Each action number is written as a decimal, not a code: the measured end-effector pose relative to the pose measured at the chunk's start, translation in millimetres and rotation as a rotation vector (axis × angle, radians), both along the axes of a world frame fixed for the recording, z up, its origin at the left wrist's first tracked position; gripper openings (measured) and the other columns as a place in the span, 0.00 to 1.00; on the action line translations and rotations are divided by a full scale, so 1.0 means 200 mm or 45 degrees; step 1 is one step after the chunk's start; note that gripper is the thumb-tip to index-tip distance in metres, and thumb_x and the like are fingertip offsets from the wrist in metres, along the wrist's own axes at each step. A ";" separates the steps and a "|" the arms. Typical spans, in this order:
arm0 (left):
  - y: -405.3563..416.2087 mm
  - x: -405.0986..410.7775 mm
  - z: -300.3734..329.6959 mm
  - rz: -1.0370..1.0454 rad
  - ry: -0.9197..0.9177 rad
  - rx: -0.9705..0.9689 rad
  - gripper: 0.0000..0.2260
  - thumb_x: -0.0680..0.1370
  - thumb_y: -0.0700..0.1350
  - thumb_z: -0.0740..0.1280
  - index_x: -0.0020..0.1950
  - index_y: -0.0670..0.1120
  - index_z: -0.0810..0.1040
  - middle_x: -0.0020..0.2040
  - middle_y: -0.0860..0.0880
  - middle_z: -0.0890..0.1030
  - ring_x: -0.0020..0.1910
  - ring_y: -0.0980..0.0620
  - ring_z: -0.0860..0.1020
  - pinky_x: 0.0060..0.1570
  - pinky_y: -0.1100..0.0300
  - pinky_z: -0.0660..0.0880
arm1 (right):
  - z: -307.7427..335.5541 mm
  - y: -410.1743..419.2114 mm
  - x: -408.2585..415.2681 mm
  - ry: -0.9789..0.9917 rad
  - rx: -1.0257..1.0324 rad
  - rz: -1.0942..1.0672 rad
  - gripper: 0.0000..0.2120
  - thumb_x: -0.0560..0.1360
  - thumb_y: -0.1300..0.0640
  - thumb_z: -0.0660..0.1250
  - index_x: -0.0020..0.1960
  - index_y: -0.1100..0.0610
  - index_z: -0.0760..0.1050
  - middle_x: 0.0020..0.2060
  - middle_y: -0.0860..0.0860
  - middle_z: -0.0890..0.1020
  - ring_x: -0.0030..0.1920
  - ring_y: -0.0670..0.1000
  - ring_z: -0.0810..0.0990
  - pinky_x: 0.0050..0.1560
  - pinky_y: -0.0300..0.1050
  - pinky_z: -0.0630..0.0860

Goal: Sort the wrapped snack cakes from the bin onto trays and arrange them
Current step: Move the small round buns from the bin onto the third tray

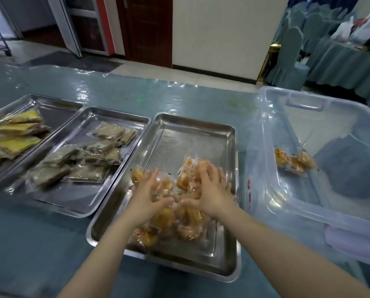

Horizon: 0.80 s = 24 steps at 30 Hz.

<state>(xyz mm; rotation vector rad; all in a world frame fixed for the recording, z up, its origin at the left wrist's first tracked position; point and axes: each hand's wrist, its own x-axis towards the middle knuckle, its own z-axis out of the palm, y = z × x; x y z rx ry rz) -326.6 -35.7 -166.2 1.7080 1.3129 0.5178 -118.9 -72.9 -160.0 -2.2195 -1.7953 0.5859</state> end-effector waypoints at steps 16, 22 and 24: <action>0.02 0.16 0.44 0.117 -0.131 0.594 0.18 0.78 0.46 0.64 0.67 0.56 0.70 0.61 0.61 0.75 0.61 0.61 0.72 0.58 0.63 0.69 | 0.53 0.09 -0.02 0.200 0.415 0.175 0.25 0.76 0.51 0.67 0.71 0.51 0.65 0.69 0.48 0.70 0.69 0.50 0.67 0.67 0.44 0.63; -0.01 0.34 0.73 0.018 -0.426 0.697 0.19 0.77 0.41 0.65 0.65 0.57 0.69 0.58 0.60 0.77 0.58 0.63 0.75 0.55 0.69 0.72 | 0.85 0.03 0.20 0.189 0.706 0.157 0.16 0.76 0.55 0.67 0.63 0.51 0.74 0.55 0.44 0.78 0.52 0.41 0.73 0.53 0.35 0.66; -0.03 0.42 0.79 -0.015 -0.466 0.705 0.19 0.77 0.41 0.65 0.65 0.57 0.69 0.58 0.59 0.78 0.58 0.63 0.75 0.55 0.68 0.72 | 0.90 0.00 0.33 0.152 0.715 0.118 0.15 0.76 0.54 0.67 0.62 0.50 0.75 0.53 0.41 0.77 0.52 0.39 0.71 0.53 0.33 0.66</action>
